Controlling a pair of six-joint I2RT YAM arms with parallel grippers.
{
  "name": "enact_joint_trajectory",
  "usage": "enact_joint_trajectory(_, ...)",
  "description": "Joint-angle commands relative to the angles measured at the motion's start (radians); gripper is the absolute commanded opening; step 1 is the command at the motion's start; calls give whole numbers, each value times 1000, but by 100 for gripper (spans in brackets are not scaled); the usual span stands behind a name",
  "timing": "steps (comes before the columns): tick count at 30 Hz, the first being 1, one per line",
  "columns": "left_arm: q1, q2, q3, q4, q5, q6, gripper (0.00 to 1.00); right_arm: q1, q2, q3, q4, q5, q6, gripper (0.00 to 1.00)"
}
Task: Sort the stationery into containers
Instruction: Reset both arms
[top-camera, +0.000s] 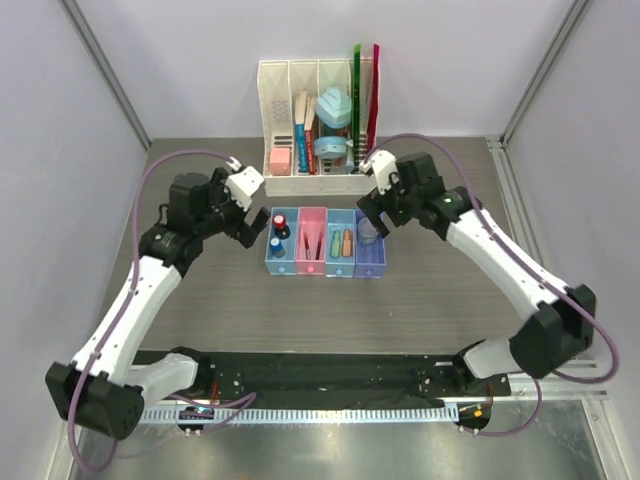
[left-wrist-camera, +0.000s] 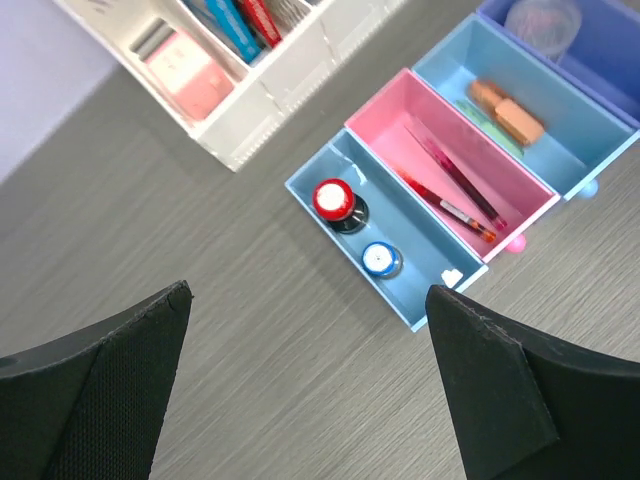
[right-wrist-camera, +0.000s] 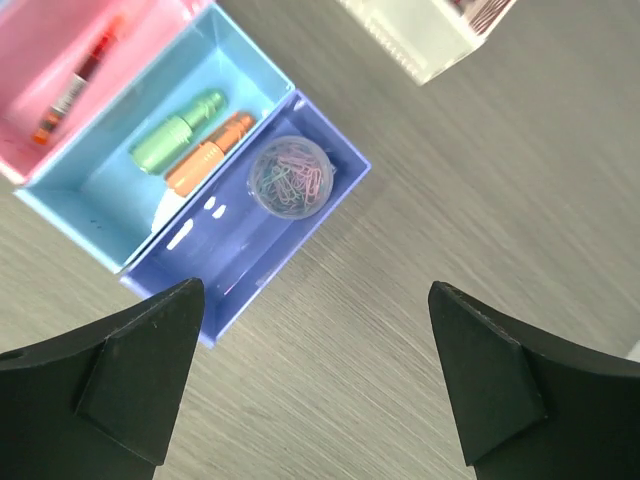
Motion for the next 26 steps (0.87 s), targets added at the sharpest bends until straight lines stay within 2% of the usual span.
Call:
enact_joint_trajectory(1,105,-148,-10,-51,116,-44,100,-37,-171,11,-62,-72,-28,100)
enact_joint_trajectory(4,236,-239,-65,-41,221,-72,100,-92,-291,-49,-69,-182,-23,100)
enact_joint_trajectory(10,464,-310,-142,-9,425,-159,100,-221,-515,-182,-36,-331,12,100)
enact_joint_trajectory(13,531,-321,-176,-5,517,-191,100,-233,-599,-253,-10,-346,35,100)
enact_joint_trajectory(19,617,-319,-187,-5,595,-211,100,-233,-674,-356,47,-324,69,100)
enact_joint_trajectory(26,623,-319,-196,11,600,-225,100,-242,-691,-399,82,-336,90,100)
